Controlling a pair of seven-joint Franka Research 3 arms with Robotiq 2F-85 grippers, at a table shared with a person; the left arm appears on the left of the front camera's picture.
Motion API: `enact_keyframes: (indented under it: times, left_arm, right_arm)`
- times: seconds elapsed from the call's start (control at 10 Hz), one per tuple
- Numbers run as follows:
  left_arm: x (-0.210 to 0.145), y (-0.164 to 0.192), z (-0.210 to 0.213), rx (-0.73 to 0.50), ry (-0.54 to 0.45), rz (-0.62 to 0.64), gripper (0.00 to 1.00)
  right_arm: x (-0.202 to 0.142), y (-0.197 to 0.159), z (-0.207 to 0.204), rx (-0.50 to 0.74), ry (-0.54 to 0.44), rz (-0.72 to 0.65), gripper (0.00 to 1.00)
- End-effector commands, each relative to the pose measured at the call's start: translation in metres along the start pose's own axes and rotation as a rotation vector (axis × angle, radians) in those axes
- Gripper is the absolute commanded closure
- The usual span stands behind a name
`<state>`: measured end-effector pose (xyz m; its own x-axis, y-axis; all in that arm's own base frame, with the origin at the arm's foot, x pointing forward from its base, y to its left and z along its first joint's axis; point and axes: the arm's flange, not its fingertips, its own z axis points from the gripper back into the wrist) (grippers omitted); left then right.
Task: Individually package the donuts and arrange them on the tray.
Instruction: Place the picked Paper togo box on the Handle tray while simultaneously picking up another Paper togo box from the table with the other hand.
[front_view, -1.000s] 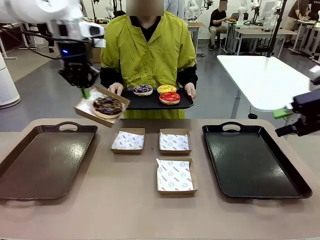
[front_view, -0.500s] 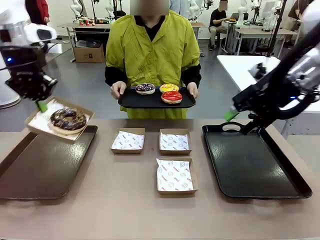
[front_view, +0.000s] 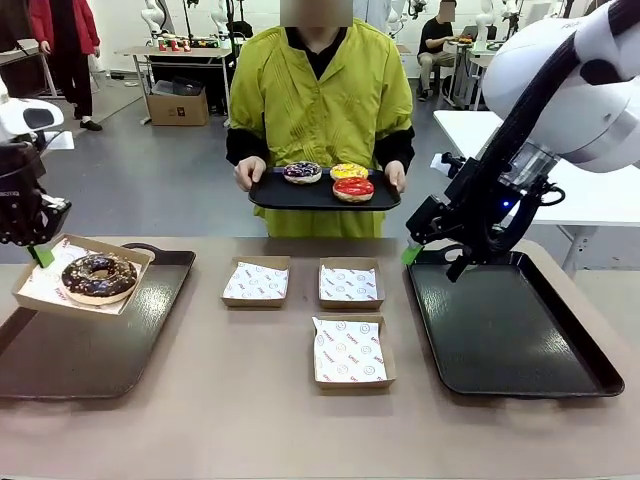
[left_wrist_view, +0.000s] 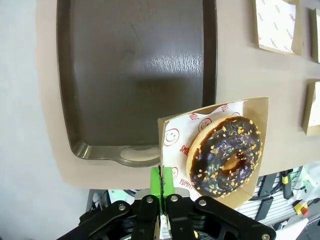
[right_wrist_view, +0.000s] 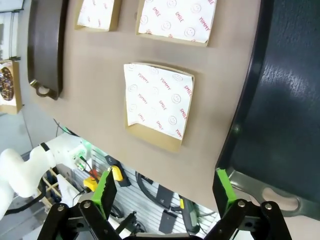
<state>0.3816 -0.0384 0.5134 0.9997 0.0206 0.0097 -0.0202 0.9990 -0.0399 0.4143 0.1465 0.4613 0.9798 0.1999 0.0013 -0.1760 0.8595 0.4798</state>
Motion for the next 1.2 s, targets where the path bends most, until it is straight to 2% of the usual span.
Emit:
enact_keyframes:
  times: [0.0, 0.7, 0.9, 1.1]
  left_arm:
    - [-0.002, -0.001, 0.006, -0.001, -0.01, 0.005, 0.99]
    - [0.0, -0.001, 0.004, 0.001, -0.009, -0.003, 0.99]
    - [0.002, 0.025, -0.018, -0.069, 0.012, 0.031, 0.99]
    - [-0.008, 0.043, -0.033, -0.093, -0.037, 0.052, 0.99]
  right_arm:
    - [-0.001, 0.0, 0.0, -0.006, 0.001, 0.0, 0.0]
    - [0.0, 0.001, 0.0, 0.007, 0.001, 0.003, 0.0]
    - [0.006, 0.017, -0.023, -0.113, 0.03, -0.05, 0.0]
    - [0.009, 0.034, -0.058, -0.238, 0.054, -0.096, 0.0]
